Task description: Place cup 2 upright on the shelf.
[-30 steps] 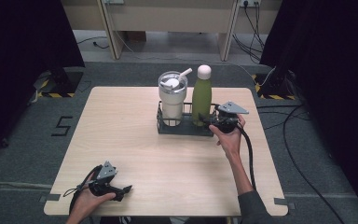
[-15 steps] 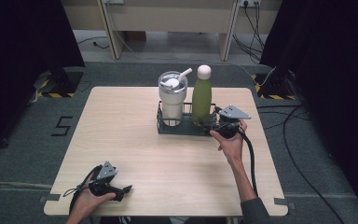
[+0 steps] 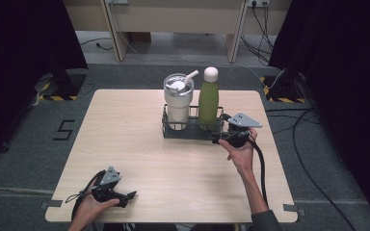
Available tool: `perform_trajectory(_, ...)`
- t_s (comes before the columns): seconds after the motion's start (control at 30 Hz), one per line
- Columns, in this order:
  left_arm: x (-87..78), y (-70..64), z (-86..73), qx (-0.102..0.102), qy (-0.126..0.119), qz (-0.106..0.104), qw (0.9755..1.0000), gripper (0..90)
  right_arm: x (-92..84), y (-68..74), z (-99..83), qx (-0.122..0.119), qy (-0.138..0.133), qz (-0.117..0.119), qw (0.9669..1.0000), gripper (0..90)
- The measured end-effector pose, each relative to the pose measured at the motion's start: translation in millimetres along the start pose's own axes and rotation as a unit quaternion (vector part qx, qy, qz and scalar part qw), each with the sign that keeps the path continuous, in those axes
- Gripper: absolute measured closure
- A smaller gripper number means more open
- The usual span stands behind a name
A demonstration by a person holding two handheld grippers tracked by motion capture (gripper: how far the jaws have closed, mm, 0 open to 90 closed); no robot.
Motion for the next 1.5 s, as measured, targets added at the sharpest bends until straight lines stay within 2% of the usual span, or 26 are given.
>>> perform_trajectory(0.53, 0.0, 0.1, 0.0, 0.000, 0.000, 0.000, 1.0000, 0.0, -8.4, 16.5, -11.6, -0.003, 0.002, 0.014, 0.9999, 15.4)
perform_trajectory(0.73, 0.0, 0.0, 0.0, 0.000, 0.000, 0.000, 1.0000, 0.0, -10.9, 20.1, -16.6, 0.003, 0.000, 0.018, 0.9998, 15.4)
perform_trajectory(0.83, -0.1, 0.0, -0.1, 0.000, 0.000, 0.000, 1.0000, 0.0, -11.8, 23.4, -21.0, -0.004, 0.005, 0.020, 0.9998, 15.5)
perform_trajectory(1.5, -0.3, -0.1, -0.4, -0.001, 0.000, 0.000, 1.0000, 0.0, -22.9, 35.9, -34.9, 0.009, -0.004, 0.035, 0.9993, 15.5)
Point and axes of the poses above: each handheld gripper's, and its own axes: x roughly forward along the jaws, z roughly out of its top, y roughly to its left, the point moved 7 cm from there along x, roughly forward along the jaws, and after that the axes turned 6 degrees about y, right-handed, at the moved point
